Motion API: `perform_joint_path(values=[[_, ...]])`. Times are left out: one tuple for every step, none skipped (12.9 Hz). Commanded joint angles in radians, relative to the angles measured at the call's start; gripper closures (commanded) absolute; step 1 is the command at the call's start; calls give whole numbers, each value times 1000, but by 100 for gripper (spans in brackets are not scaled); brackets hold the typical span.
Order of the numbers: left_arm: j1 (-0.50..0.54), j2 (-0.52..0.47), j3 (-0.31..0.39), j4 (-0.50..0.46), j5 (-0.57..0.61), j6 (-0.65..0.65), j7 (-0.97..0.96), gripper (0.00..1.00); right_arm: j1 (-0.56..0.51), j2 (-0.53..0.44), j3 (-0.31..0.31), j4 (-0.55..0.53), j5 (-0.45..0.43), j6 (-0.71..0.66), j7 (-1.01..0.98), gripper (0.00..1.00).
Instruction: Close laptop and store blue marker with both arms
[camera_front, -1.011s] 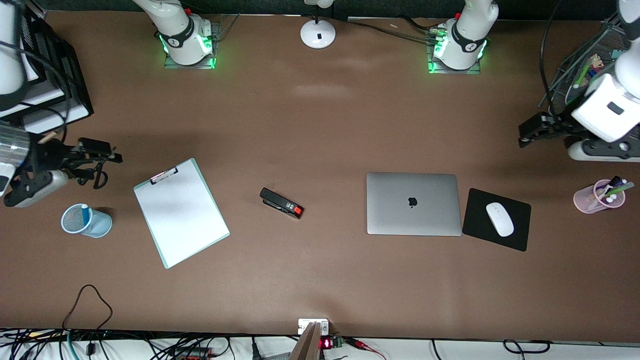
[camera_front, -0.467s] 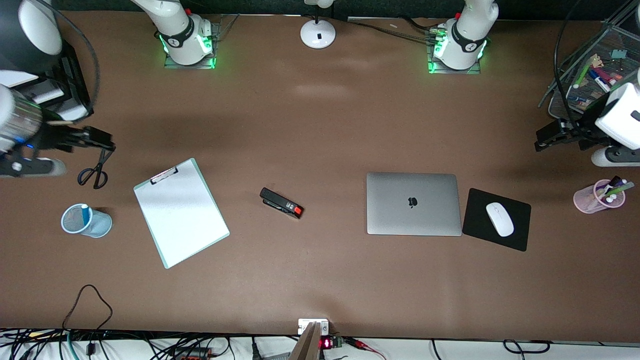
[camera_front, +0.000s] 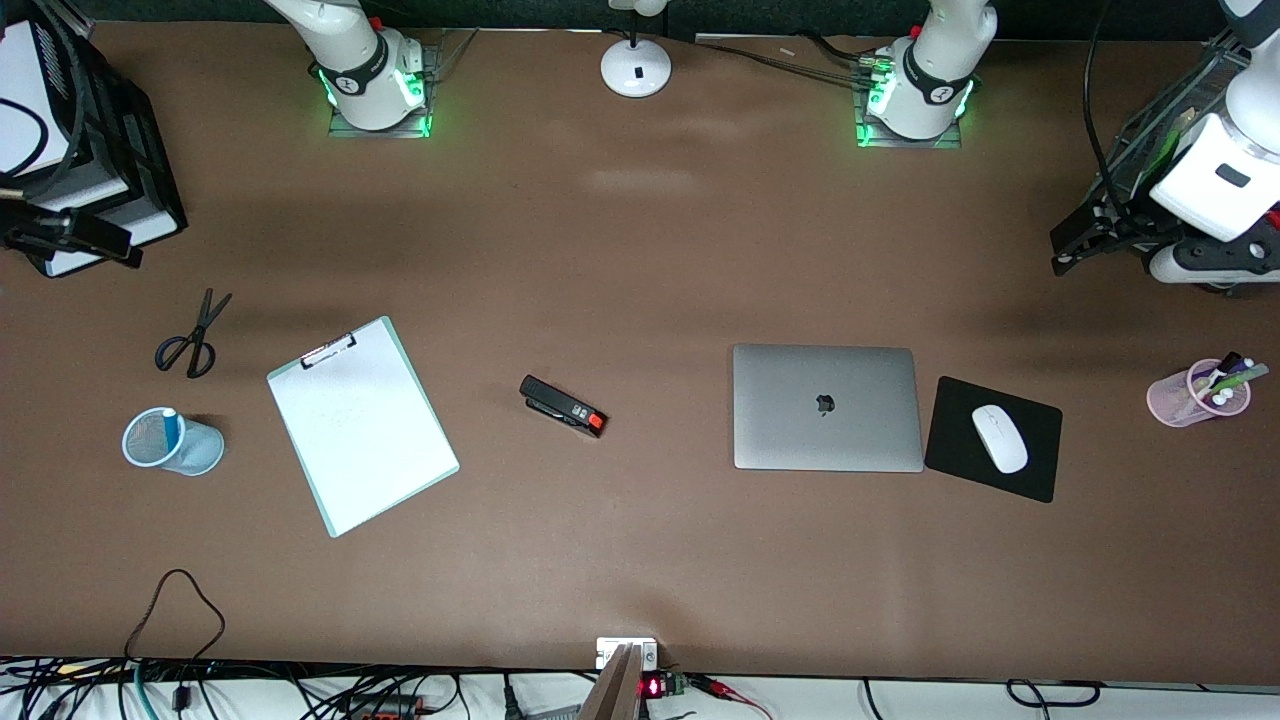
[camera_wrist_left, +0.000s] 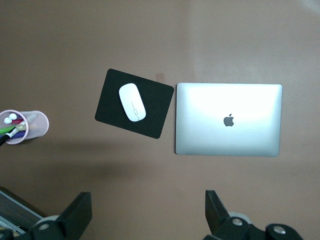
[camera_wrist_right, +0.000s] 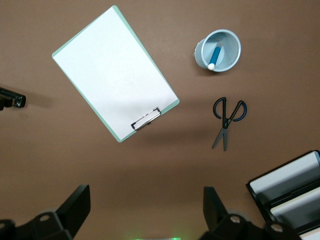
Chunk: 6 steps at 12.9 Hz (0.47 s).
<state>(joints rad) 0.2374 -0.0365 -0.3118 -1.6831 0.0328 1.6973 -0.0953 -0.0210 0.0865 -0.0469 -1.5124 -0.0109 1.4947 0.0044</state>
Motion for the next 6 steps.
perform_joint_path(values=[[8,-16,-9,-17,-8,22,25,0,3,-83,7,-104,-14,41,-1,0],[6,-13,-9,0,-8,16,25,0,0,-93,7,-121,-12,62,-12,0],[3,-14,-10,0,-8,10,26,0,-2,-105,5,-150,-12,103,-27,0],[3,-14,-12,0,-10,-7,25,0,0,-120,5,-172,-12,120,-32,0],[8,-16,-9,3,-14,-10,23,0,3,-126,7,-173,-12,114,-30,0],[11,-17,-7,3,-16,-14,23,0,1,-129,7,-170,-12,107,-32,0]])
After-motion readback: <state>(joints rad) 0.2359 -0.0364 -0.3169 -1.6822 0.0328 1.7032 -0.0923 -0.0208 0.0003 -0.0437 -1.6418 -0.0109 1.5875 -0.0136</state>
